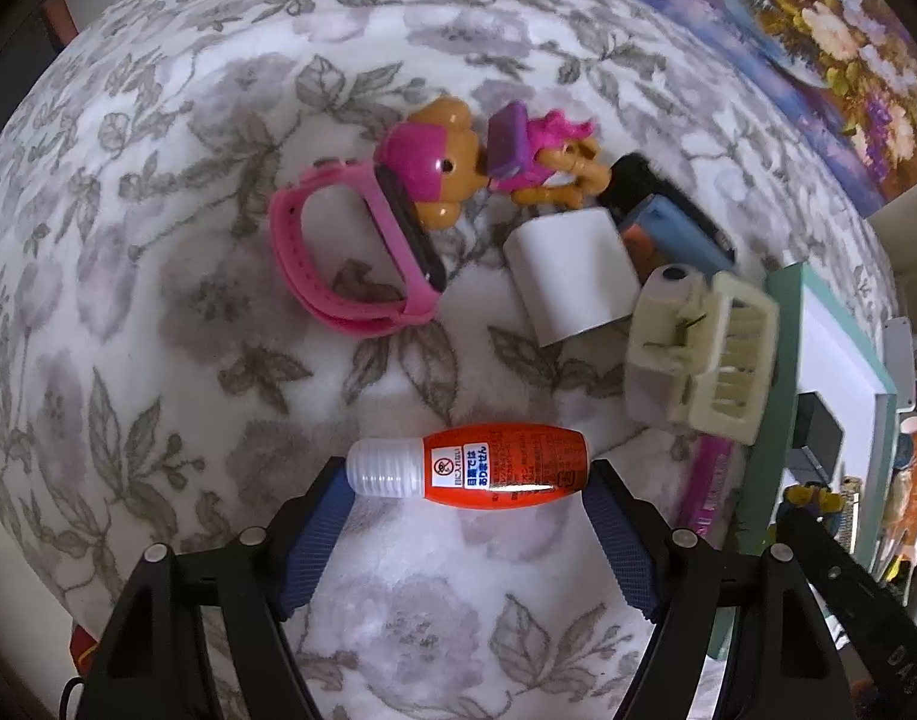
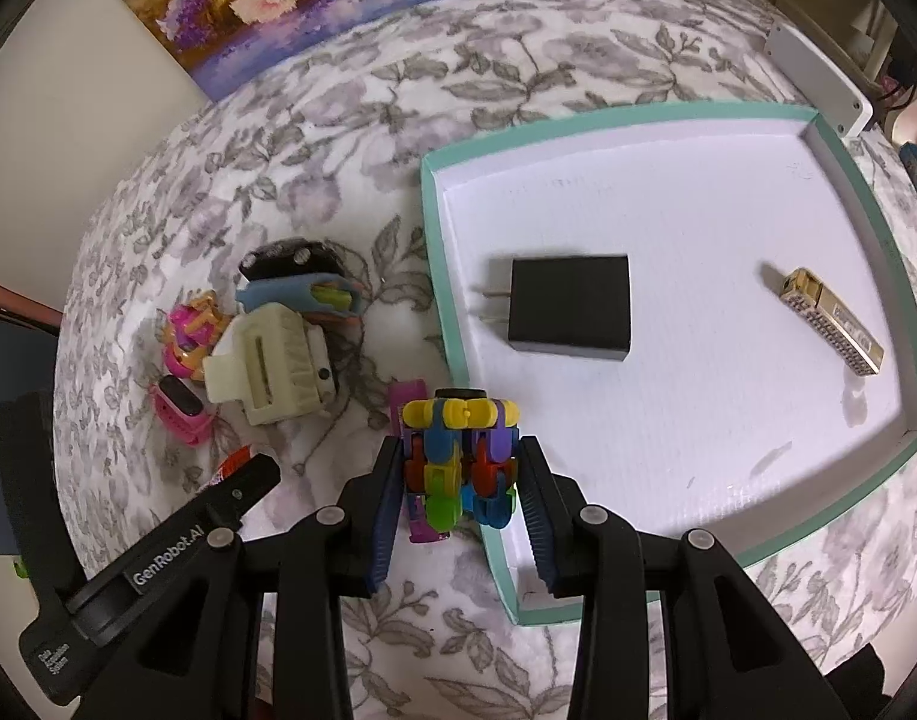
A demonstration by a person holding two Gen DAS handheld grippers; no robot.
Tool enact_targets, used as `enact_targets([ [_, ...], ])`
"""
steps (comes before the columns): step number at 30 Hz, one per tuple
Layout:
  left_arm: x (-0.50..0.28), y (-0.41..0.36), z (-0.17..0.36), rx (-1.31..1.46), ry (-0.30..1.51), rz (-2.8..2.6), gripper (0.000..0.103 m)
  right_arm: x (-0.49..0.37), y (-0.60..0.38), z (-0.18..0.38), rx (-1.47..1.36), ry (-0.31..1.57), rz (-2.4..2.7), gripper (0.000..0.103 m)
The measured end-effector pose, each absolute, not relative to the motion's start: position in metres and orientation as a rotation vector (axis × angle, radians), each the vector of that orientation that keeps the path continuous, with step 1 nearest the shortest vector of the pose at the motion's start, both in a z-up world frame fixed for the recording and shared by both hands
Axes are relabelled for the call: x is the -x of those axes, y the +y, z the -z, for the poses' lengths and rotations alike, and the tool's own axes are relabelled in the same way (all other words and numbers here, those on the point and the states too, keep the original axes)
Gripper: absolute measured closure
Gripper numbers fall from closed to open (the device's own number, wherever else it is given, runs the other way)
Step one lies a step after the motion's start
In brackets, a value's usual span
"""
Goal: Organize rigid objects
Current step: 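Carry the block toy into the tray and release it while the left gripper carries the glue bottle there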
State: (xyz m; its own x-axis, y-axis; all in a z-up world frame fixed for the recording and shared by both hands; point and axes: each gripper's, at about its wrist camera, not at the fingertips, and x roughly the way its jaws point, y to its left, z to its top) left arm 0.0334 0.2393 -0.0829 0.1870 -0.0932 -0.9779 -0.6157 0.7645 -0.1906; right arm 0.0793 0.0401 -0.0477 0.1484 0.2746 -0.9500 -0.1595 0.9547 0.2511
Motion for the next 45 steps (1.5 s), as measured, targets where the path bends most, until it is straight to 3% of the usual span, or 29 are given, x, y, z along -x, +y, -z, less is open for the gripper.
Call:
enact_targets([
  [16, -0.043, 0.195, 0.009, 0.569, 1.172, -0.311, 0.023, -0.119, -0.045, 0.044, -0.185, 1.313, -0.122, 0.064],
  [33, -0.108, 0.051, 0.021, 0.313, 1.207, -0.100, 0.023, -0.154, -0.145, 0.042, -0.318, 1.228, 0.026, 0.064],
  [45, -0.136, 0.000, 0.047, 0.178, 1.239, -0.043, 0.022, -0.161, -0.168, 0.045, -0.288, 1.201, 0.077, 0.064],
])
